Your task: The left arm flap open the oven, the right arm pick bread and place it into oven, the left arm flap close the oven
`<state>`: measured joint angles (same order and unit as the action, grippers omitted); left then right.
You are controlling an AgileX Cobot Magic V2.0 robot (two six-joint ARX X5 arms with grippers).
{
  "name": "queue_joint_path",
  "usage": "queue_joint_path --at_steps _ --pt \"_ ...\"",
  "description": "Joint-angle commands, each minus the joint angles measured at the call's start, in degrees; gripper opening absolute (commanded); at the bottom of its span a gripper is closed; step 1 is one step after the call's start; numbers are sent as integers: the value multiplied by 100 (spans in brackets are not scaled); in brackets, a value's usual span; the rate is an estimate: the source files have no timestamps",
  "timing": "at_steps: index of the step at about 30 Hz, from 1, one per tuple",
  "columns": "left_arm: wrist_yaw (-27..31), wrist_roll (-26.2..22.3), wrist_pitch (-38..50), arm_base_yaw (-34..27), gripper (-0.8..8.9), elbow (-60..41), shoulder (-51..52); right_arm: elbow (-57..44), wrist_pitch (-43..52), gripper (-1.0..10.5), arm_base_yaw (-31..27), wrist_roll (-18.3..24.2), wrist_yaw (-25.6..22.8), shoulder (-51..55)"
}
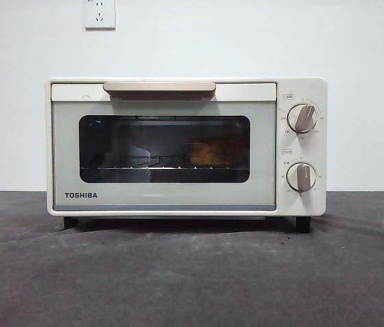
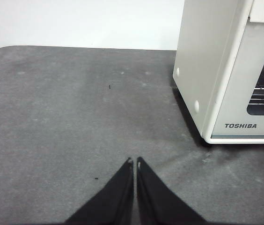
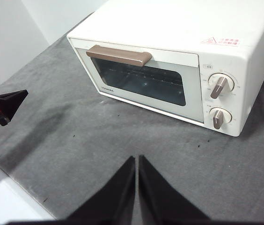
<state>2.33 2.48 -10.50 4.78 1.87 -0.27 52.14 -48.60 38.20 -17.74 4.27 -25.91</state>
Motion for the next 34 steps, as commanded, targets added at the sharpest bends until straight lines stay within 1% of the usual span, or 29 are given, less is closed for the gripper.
queue_joint_path --at_steps 1,6,8,11,14,16,20,23,28,34 --pt "42 -33 -24 11 20 -118 9 111 59 5 31 83 -22 -11" --pt "42 -33 -24 11 20 -118 9 111 83 6 20 83 -28 -4" --pt "42 -33 -22 11 20 -118 9 101 94 6 -208 129 -122 70" --pt "42 -33 -22 11 20 -118 9 -107 304 6 -857 581 -295 208" --pt "42 -33 -22 11 20 -118 9 -562 732 6 -1641 772 -546 487" --pt "42 -33 -22 11 20 -118 9 -975 1198 6 -2085 876 -459 695" --pt "42 -33 -22 11 20 -118 9 -2092 2433 6 -2796 1681 -90 1198" --pt "42 -33 -24 11 20 -118 9 -2914 3123 6 -3174 1963 33 1519" --pt "42 -33 -22 11 20 -118 9 -4015 3611 6 -3556 1993 35 1993" --pt "42 -33 -24 11 20 -118 9 -4760 3748 6 -3692 2033 15 2396"
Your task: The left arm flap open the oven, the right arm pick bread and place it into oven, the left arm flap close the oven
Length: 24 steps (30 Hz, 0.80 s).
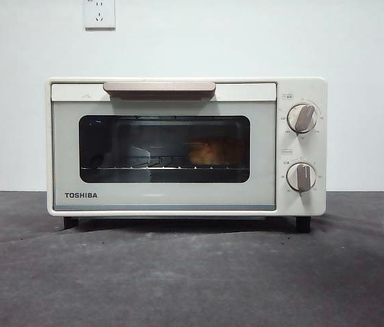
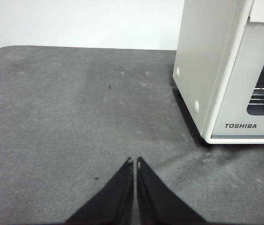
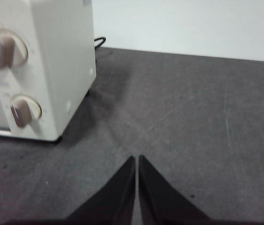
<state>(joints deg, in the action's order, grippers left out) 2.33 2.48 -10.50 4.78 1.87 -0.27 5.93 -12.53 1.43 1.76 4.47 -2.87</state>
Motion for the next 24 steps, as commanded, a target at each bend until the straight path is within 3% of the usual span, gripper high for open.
queue_joint_path --at_steps 1,24 --pt "42 -33 -22 11 20 -118 9 -221 144 6 -17 83 -2 131" --pt "42 -33 -24 11 20 -118 9 -540 352 6 -17 17 0 267"
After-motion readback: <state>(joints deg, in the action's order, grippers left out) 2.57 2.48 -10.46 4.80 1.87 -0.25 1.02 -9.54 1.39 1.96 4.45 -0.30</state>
